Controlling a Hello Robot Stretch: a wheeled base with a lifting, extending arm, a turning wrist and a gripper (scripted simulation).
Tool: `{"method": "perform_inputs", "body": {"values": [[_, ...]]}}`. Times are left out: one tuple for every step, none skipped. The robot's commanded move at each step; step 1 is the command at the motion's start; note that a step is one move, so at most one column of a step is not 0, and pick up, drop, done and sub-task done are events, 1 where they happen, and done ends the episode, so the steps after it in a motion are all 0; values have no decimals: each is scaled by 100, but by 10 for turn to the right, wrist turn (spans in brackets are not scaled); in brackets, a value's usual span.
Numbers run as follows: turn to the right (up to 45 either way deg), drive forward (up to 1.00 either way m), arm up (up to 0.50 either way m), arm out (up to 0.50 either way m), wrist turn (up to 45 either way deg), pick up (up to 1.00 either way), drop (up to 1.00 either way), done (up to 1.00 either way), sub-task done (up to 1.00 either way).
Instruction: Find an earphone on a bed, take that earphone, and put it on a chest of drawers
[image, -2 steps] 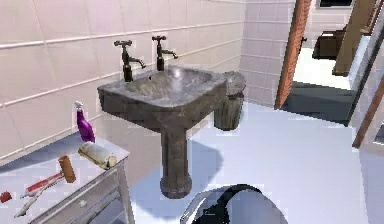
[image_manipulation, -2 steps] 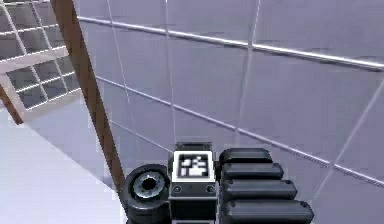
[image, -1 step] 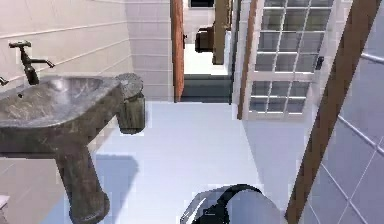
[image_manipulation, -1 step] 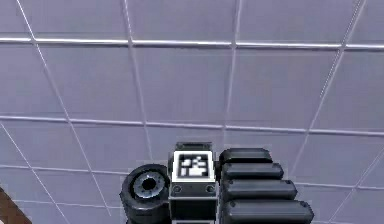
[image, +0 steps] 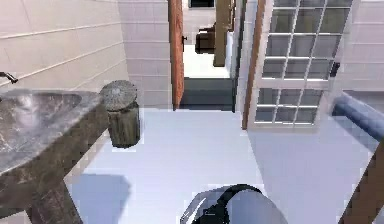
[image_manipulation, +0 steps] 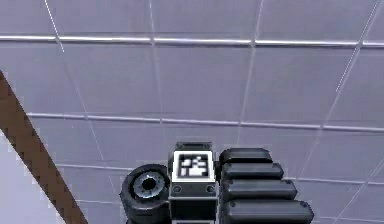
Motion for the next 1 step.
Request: {"method": "perform_inputs", "body": {"values": [[-450,0,0,0,0,0,0,0,0]]}}
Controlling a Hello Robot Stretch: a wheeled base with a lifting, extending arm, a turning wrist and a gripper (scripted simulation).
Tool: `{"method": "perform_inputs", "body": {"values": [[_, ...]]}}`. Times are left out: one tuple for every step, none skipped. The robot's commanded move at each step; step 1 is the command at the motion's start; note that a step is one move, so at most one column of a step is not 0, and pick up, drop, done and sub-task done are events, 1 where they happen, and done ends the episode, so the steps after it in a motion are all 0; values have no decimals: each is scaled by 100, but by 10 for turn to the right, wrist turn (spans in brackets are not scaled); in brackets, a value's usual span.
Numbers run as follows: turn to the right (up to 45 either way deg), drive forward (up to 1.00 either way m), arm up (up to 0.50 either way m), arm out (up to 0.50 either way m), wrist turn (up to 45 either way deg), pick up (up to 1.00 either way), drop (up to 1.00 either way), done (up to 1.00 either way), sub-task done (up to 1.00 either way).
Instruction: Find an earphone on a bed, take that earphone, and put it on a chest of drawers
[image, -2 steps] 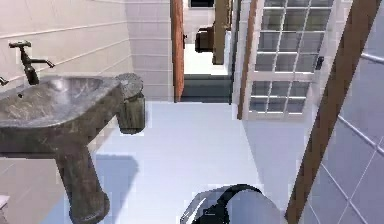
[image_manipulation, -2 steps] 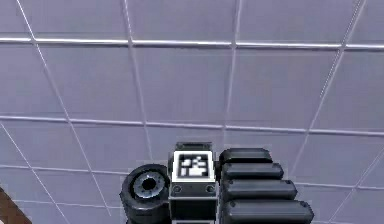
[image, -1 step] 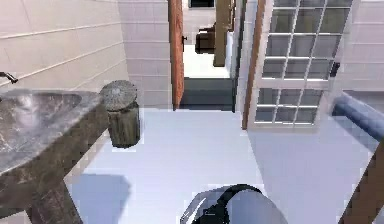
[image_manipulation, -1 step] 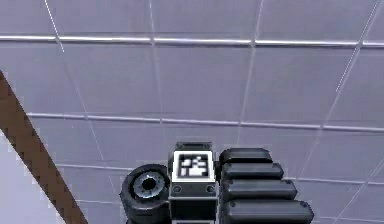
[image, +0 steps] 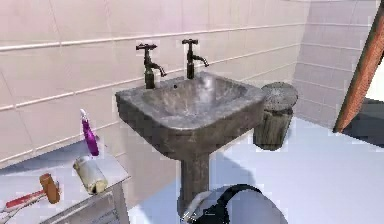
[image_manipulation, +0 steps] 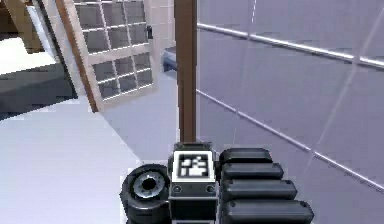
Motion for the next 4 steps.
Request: {"method": "perform_inputs", "body": {"values": [[-360,0,0,0,0,0,0,0,0],[0,35,0,0,0,0,0,0,0],[450,0,0,0,0,0,0,0,0],[420,0,0,0,0,0,0,0,0]]}}
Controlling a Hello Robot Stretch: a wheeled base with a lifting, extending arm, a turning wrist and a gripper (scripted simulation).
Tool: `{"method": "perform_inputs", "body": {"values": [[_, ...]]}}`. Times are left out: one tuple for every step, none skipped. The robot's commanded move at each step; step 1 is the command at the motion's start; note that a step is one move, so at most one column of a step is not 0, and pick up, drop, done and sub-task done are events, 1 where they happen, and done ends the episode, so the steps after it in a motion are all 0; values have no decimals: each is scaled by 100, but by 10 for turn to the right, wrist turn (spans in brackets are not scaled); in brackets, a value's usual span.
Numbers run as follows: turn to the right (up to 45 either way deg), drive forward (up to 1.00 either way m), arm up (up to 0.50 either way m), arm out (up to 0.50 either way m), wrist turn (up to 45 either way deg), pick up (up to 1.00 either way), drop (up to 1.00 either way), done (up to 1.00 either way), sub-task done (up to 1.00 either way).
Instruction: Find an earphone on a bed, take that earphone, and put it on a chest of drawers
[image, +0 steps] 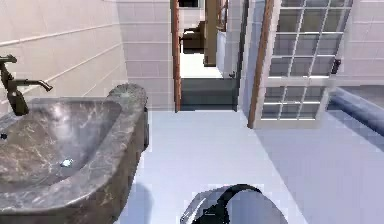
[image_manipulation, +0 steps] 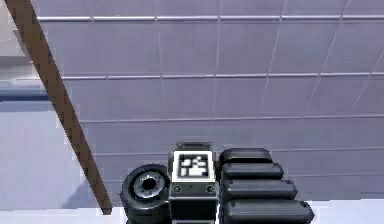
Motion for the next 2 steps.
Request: {"method": "perform_inputs", "body": {"values": [[-450,0,0,0,0,0,0,0,0],[-450,0,0,0,0,0,0,0,0]]}}
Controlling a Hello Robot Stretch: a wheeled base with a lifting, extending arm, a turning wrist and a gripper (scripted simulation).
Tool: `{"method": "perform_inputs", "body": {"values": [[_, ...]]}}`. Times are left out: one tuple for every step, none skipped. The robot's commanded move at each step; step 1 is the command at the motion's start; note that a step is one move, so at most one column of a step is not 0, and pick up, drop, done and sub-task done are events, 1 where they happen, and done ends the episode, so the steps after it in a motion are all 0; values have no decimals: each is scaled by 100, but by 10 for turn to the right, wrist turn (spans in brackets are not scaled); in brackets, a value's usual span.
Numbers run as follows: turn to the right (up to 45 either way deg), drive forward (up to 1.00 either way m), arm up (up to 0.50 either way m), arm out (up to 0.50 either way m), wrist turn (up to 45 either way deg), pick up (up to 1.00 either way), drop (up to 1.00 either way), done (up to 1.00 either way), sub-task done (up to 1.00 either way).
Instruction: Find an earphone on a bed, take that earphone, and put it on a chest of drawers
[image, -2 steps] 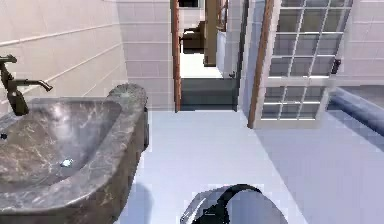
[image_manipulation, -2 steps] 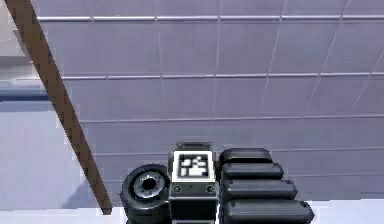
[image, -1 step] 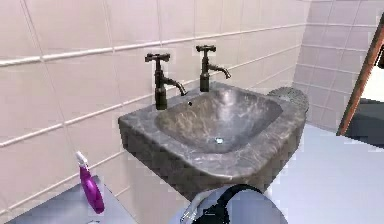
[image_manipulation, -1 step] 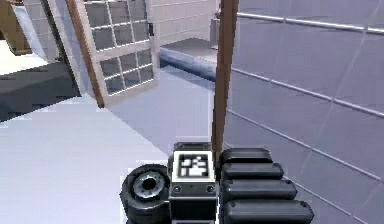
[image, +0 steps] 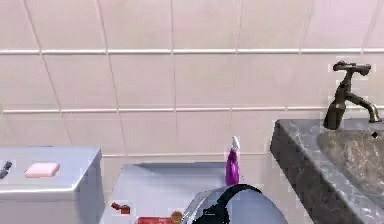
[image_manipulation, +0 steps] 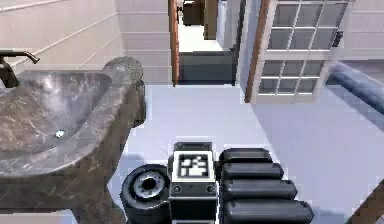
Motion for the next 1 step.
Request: {"method": "perform_inputs", "body": {"values": [[450,0,0,0,0,0,0,0,0]]}}
